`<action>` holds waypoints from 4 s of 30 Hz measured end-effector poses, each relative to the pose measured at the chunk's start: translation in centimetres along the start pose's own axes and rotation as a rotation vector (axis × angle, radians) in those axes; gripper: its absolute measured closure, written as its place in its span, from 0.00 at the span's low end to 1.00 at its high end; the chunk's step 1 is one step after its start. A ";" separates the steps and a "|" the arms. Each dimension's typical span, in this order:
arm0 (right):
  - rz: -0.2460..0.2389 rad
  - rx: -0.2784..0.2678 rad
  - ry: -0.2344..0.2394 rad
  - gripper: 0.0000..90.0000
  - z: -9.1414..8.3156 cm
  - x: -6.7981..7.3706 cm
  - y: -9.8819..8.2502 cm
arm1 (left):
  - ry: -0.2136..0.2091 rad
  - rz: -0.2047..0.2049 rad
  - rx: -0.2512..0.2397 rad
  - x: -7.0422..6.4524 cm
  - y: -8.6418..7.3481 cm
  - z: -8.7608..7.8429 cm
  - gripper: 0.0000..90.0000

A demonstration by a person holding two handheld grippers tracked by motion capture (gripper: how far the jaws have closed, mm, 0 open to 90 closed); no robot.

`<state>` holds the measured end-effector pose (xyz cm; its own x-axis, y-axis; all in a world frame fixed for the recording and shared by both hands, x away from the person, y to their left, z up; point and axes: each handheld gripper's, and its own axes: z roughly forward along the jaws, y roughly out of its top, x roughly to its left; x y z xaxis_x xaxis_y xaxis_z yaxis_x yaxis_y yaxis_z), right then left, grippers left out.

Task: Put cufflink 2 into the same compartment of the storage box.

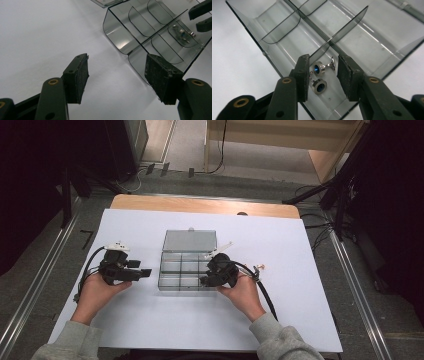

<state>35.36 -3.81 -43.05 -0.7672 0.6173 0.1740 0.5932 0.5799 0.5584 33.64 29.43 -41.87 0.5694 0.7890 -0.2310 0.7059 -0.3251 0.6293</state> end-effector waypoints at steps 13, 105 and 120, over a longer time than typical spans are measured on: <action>0.006 -0.035 -0.023 0.66 -3.1 -1.2 0.2 | 0.001 -0.002 0.001 0.0 0.0 0.0 0.41; 0.224 0.120 -0.227 0.89 -2.5 -10.8 -3.0 | 0.027 -0.010 -0.001 0.1 -1.0 -0.8 0.41; 0.206 0.080 -0.192 0.89 -3.2 -10.2 -2.6 | 0.029 -0.006 -0.004 0.1 -0.9 -0.8 0.41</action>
<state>40.89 -13.34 -43.64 -0.5734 0.8110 0.1162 0.7547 0.4677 0.4600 32.68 30.23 -41.85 0.5527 0.8058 -0.2127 0.7074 -0.3187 0.6309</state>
